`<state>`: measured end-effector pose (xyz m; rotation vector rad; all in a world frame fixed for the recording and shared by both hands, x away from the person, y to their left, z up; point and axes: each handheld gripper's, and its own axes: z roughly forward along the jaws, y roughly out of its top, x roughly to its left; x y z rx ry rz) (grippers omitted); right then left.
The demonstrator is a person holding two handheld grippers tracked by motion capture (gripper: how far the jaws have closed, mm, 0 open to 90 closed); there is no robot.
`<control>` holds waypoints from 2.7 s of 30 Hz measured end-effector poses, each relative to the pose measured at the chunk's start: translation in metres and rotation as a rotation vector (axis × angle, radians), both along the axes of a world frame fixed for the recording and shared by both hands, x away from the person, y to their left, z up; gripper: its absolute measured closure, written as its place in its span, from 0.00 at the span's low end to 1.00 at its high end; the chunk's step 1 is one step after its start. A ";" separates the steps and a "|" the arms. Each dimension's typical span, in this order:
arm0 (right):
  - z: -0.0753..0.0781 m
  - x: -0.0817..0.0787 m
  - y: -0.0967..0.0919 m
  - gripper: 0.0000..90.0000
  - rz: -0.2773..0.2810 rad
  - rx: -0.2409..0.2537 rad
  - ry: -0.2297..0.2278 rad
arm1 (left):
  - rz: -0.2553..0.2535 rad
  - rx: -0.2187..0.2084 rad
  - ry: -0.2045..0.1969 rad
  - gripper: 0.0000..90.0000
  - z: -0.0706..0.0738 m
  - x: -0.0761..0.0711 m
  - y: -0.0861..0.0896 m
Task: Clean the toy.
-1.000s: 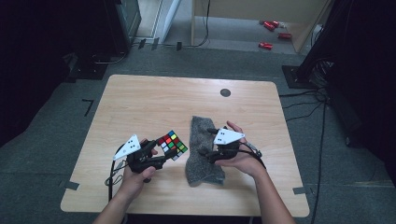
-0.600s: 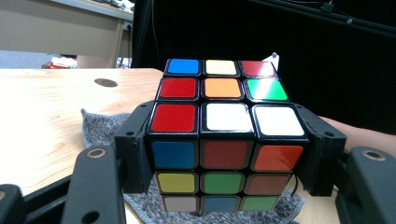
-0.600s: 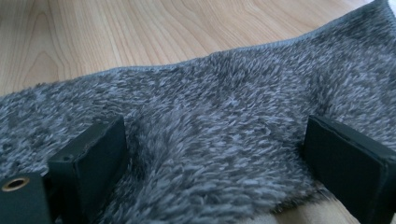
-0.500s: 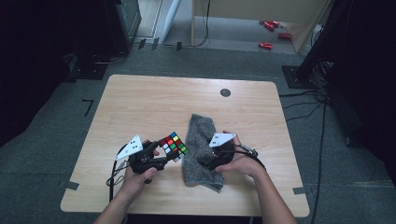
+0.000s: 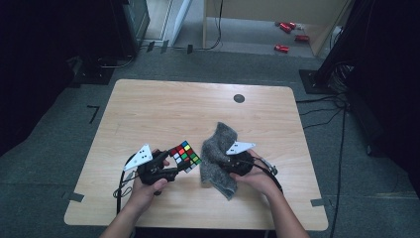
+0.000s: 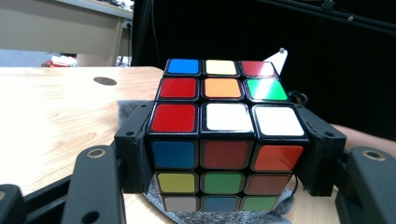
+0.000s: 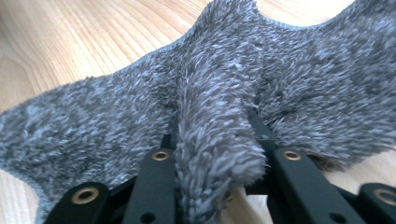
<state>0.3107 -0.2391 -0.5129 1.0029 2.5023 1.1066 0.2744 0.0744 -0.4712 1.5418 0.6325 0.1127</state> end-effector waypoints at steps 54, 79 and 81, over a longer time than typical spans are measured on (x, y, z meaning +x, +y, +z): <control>0.046 -0.081 0.057 0.88 0.155 0.242 -0.380 | -0.014 -0.088 0.036 0.39 0.008 -0.001 -0.001; 0.064 -0.068 0.020 0.87 0.023 0.345 -0.345 | -0.054 -0.020 0.036 0.39 0.005 0.000 -0.002; 0.066 -0.069 0.019 0.87 0.013 0.353 -0.350 | -0.082 0.000 0.024 0.39 0.005 -0.002 -0.006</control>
